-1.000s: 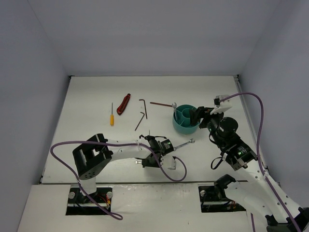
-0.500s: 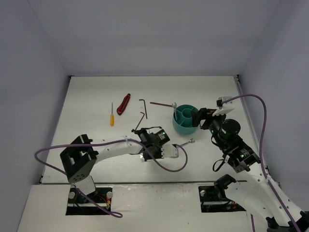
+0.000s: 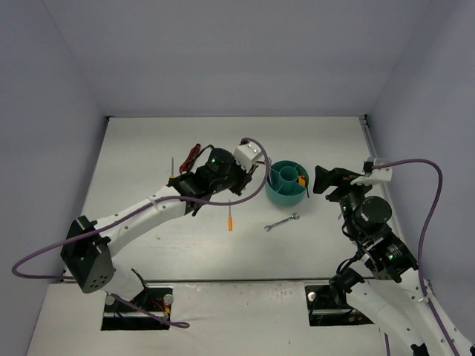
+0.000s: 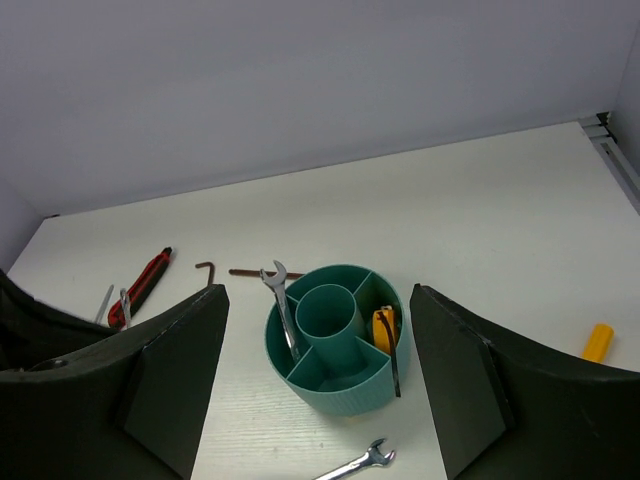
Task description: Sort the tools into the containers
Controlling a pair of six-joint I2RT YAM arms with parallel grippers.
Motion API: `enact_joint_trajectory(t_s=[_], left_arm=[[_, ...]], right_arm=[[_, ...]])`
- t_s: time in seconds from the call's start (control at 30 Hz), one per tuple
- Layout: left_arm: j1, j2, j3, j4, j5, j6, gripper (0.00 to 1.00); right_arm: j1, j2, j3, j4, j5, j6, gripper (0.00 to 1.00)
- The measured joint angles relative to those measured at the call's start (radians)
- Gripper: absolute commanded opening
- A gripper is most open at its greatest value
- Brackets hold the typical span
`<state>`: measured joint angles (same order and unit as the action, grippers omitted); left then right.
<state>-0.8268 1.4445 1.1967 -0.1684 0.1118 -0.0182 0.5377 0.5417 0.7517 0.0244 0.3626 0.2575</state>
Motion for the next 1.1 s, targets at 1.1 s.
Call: enact_joint_trajectory(t_s=[1.1], left_arm=[[-0.042,0.414,0.149,0.457,-0.303,-0.546,0.00]], right_arm=[[0.000,-0.043,0.000,-0.122,0.050,0.038,0.71]])
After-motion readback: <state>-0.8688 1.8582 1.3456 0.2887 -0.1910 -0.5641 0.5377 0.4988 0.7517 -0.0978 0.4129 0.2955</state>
